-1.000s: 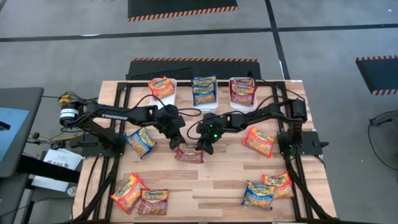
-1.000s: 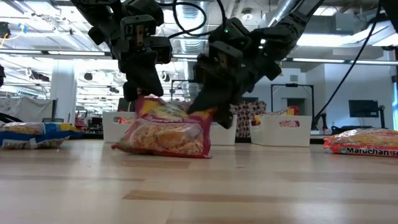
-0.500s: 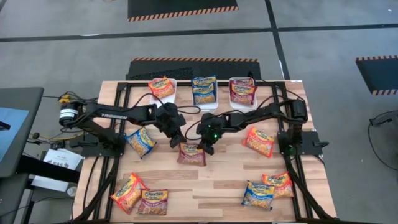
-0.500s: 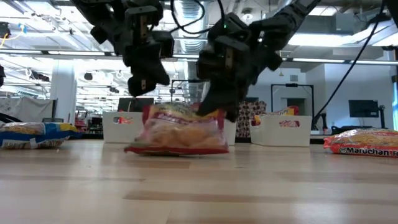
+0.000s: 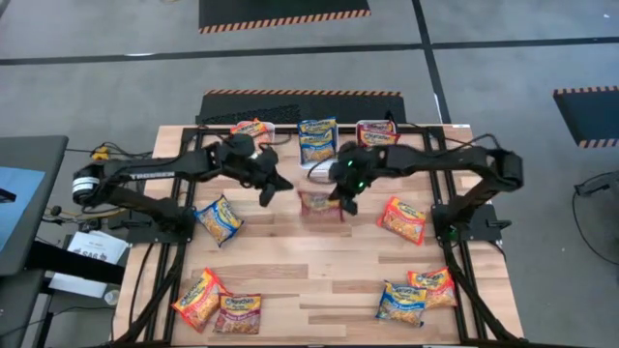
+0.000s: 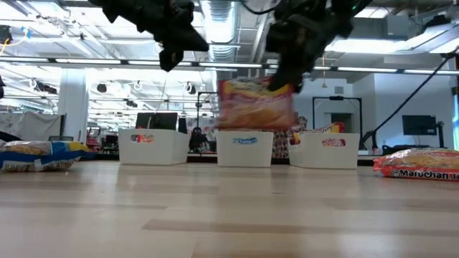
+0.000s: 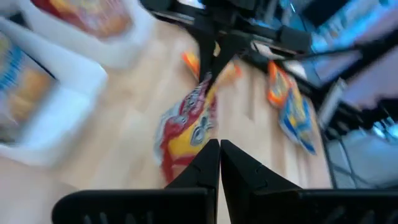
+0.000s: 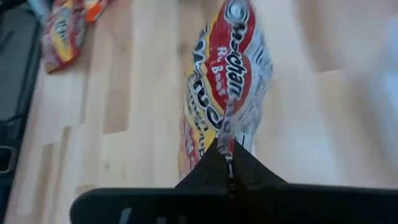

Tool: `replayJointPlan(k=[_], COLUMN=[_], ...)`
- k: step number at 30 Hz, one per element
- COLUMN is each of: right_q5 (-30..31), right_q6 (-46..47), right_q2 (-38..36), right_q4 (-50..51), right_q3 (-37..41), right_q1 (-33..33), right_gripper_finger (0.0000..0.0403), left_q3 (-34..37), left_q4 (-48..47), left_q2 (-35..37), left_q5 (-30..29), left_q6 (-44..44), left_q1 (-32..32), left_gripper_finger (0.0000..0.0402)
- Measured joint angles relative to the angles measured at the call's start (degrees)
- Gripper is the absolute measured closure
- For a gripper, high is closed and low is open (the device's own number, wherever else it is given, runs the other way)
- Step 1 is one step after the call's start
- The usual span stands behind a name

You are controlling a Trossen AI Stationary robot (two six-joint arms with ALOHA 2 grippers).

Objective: Sort Maruchan noodles
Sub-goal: Put the red noodle pack into the right white bin

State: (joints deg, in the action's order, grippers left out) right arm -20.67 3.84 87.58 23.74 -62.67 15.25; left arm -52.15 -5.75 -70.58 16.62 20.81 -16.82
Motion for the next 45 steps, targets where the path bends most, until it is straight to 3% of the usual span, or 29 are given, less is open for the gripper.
replayJointPlan(k=[6, 15, 23, 37, 42, 45], right_q5=[3.3, 6.4, 13.3, 18.1, 18.2, 21.5], right_q6=[-7.1, -17.2, -27.6, -30.3, -30.4, -30.0], right_q2=[-8.5, -16.5, -15.8, -6.4, -1.7, -1.0], right_q4=[8.5, 12.5, 15.7, 20.9, 20.9, 20.6], right_q3=[0.0, 0.0, 0.0, 0.0, 0.0, 0.0], right_q1=[8.7, 24.4, 32.4, 31.5, 30.4, 29.5], right_gripper_finger=[0.0398, 0.0398, 0.0398, 0.0397, 0.0397, 0.0396], left_q3=[-0.2, -0.2, -0.2, -0.1, -0.1, -0.1], left_q4=[0.5, 0.1, 0.1, 0.1, 0.1, 0.1], left_q2=[1.5, 1.0, 1.0, 1.0, 1.0, 1.0], left_q5=[-3.7, -4.1, -4.3, -4.6, -2.5, -0.7], left_q6=[-0.2, 0.8, 0.9, -0.5, -1.5, -1.6], left_q1=[-2.0, -2.9, -2.9, -7.7, -9.9, -10.6], left_gripper_finger=[0.0401, 0.0401, 0.0401, 0.0401, 0.0401, 0.0401])
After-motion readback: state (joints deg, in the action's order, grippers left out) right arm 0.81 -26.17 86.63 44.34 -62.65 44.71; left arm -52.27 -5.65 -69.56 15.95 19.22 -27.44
